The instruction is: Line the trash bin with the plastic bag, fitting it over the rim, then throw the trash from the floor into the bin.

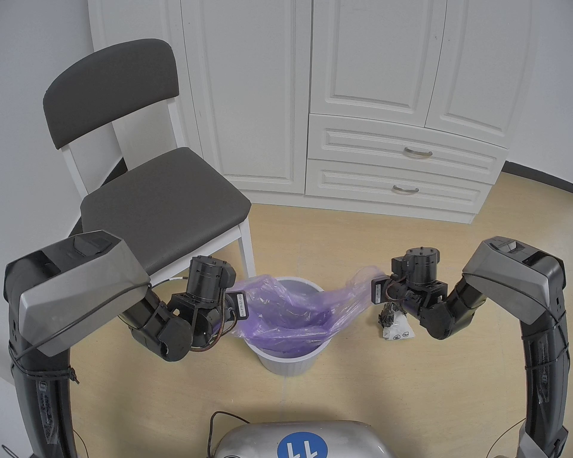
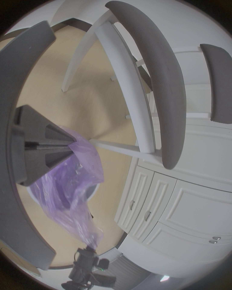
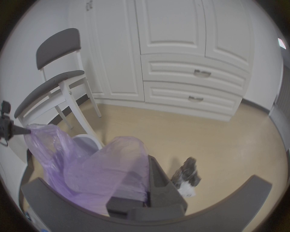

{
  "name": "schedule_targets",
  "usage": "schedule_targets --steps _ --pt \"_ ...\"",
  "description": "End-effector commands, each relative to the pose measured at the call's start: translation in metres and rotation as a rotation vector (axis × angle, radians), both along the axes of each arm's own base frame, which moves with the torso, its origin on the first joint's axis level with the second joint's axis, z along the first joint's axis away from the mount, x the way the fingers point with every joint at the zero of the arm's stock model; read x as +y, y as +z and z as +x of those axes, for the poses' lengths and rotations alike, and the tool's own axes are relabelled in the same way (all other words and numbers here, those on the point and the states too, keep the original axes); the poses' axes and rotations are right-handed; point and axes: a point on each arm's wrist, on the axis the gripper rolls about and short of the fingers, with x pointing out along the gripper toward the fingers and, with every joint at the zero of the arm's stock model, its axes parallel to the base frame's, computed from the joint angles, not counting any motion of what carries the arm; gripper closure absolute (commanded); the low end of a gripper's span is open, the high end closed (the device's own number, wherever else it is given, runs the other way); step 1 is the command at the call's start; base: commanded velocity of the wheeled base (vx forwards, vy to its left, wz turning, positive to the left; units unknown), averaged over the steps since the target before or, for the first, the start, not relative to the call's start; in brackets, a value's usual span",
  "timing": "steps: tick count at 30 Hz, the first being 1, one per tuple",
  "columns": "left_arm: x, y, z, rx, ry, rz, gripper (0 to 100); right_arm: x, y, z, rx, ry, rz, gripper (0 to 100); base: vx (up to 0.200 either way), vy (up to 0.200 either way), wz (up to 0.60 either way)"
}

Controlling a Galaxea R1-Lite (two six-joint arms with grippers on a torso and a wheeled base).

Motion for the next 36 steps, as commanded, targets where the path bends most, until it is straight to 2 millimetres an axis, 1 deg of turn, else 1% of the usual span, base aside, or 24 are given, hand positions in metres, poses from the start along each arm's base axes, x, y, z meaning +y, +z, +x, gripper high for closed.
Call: schedule_targets --steps 1,3,4,6,8,9,13,15,16,21,24,25,29,32,34,36 --pt "0.028 -0.03 0.009 0.049 0.08 0.078 100 -0.035 -0.017 -0.013 -0.05 -0.009 -0.133 100 0.0 0.0 0.0" --pt "0.033 -0.035 0.011 0.046 0.088 0.089 100 -0.038 -0.022 -0.014 -0.061 -0.001 -0.167 100 0.0 0.0 0.0" --pt "0.04 -0.039 0.015 0.032 0.098 0.098 100 -0.04 -0.028 -0.014 -0.068 0.01 -0.207 100 0.0 0.0 0.0" --pt "0.047 -0.041 0.015 0.023 0.103 0.109 100 -0.04 -0.034 -0.015 -0.059 0.017 -0.225 100 0.0 0.0 0.0" --pt "0.049 -0.042 0.015 0.023 0.104 0.115 100 -0.04 -0.035 -0.015 -0.053 0.018 -0.228 100 0.0 0.0 0.0" --pt "0.052 -0.043 0.014 0.028 0.102 0.134 100 -0.04 -0.041 -0.018 -0.032 0.022 -0.237 100 0.0 0.0 0.0" --pt "0.059 -0.044 0.012 0.04 0.096 0.168 100 -0.041 -0.049 -0.018 -0.013 0.03 -0.258 100 0.0 0.0 0.0" --pt "0.059 -0.044 0.012 0.04 0.096 0.168 100 -0.041 -0.049 -0.018 -0.013 0.03 -0.258 100 0.0 0.0 0.0" --pt "0.065 -0.045 0.01 0.052 0.094 0.191 100 -0.043 -0.052 -0.019 -0.005 0.03 -0.266 100 0.0 0.0 0.0" --pt "0.066 -0.045 0.009 0.052 0.092 0.192 100 -0.044 -0.053 -0.02 0.005 0.038 -0.266 100 0.0 0.0 0.0" --pt "0.067 -0.039 0.005 0.047 0.088 0.187 100 -0.044 -0.051 -0.025 0.014 0.045 -0.268 100 0.0 0.0 0.0" --pt "0.068 -0.033 0.002 0.044 0.082 0.181 100 -0.042 -0.047 -0.029 0.014 0.058 -0.267 100 0.0 0.0 0.0" --pt "0.066 -0.019 -0.008 0.039 0.001 0.122 100 -0.037 -0.041 -0.037 0.015 0.091 -0.261 100 0.0 0.0 0.0" --pt "0.066 -0.017 -0.009 0.034 -0.002 0.117 100 -0.033 -0.042 -0.037 0.009 0.097 -0.259 100 0.0 0.0 0.0" --pt "0.065 -0.01 -0.007 0.011 0.002 0.107 100 -0.028 -0.046 -0.029 -0.007 0.092 -0.25 100 0.0 0.0 0.0" --pt "0.065 -0.01 -0.007 0.011 0.002 0.107 100 -0.028 -0.046 -0.029 -0.007 0.092 -0.25 100 0.0 0.0 0.0"
